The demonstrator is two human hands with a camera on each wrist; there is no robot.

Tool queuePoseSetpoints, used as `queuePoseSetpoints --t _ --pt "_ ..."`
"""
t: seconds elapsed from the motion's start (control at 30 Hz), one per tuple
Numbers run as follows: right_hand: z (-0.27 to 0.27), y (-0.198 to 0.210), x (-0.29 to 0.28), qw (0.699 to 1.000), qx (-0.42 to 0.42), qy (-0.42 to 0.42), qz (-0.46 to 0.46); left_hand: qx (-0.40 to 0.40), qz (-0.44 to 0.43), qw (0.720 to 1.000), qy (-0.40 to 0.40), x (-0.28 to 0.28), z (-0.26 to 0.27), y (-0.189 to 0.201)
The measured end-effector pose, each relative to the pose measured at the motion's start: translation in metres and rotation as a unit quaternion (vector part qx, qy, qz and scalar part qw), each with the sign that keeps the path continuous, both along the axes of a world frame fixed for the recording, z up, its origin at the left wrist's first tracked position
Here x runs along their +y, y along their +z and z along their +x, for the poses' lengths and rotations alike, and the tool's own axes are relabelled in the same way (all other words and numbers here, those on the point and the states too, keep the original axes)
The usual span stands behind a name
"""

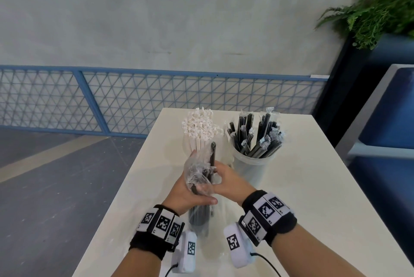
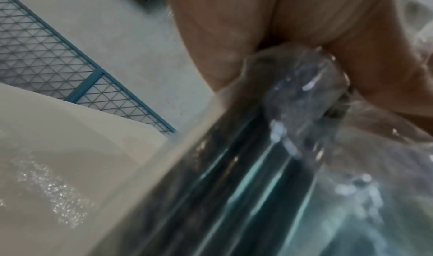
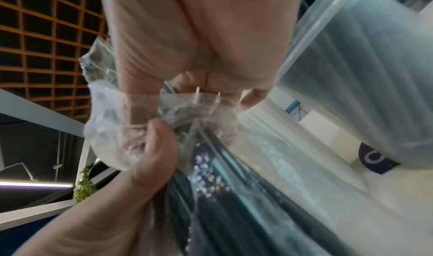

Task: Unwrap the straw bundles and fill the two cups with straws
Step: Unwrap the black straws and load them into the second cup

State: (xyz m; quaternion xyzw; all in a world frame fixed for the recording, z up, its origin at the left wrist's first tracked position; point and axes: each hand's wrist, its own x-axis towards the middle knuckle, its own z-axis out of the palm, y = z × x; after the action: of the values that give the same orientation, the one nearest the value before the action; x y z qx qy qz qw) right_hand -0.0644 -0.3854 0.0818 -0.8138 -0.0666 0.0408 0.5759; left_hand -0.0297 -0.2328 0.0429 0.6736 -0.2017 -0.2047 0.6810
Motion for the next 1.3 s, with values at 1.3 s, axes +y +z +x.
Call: queuePoseSetpoints --t 1.3 --pt "-0.005 0.077 -0.02 0.905 -0.086 -0.251 0.331 -0.026 0.018 0.998 0.058 -0.028 -0.01 0.031"
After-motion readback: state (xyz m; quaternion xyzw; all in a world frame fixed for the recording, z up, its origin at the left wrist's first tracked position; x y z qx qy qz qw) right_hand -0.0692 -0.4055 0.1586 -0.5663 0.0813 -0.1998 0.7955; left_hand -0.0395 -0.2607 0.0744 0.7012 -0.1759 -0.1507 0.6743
